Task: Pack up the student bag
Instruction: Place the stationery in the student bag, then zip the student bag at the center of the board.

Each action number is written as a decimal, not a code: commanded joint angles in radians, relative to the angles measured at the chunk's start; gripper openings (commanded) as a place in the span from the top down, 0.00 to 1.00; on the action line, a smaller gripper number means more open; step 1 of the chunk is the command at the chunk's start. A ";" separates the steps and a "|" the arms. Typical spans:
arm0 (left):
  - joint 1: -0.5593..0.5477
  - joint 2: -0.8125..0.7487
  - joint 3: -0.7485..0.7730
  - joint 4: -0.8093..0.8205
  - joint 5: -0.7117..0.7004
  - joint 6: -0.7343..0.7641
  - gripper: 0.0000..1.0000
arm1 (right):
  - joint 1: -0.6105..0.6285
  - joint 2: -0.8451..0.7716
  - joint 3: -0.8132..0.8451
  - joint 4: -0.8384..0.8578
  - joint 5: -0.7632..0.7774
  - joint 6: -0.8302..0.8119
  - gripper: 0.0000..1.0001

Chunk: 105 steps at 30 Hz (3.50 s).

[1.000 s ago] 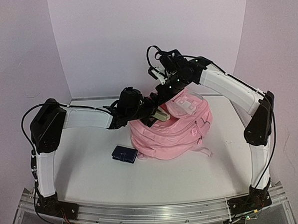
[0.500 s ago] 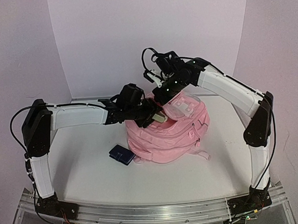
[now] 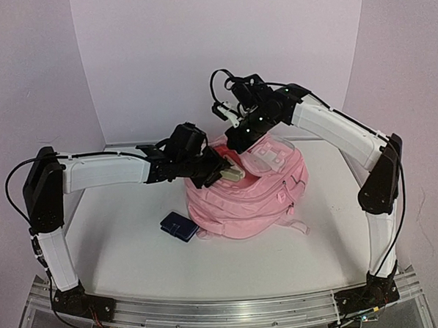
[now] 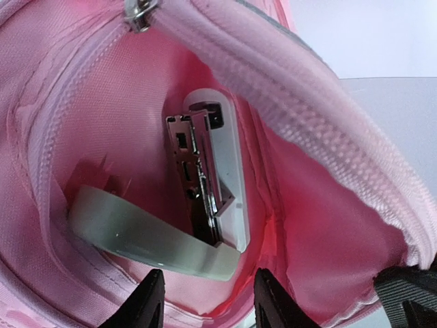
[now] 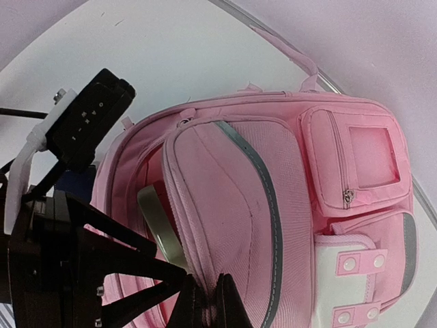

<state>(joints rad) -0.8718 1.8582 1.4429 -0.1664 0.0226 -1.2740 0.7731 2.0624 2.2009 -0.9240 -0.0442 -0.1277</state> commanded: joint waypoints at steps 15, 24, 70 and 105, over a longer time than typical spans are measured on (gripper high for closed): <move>0.059 0.156 0.191 0.210 0.127 0.200 0.60 | -0.024 -0.126 -0.045 0.097 -0.021 0.000 1.00; 0.042 -0.154 -0.106 0.220 0.171 0.450 0.02 | -0.108 -0.164 -0.115 0.099 -0.030 -0.023 1.00; 0.368 0.197 0.284 -0.293 0.817 1.997 0.32 | -0.127 -0.087 -0.425 0.053 -0.272 0.002 0.95; 0.364 0.342 0.432 -0.347 0.973 2.081 0.72 | -0.127 -0.086 -0.421 0.053 -0.249 0.005 0.98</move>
<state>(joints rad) -0.5028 2.2154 1.8542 -0.4804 0.9512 0.7840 0.6533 1.9579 1.7817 -0.8325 -0.3496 -0.1371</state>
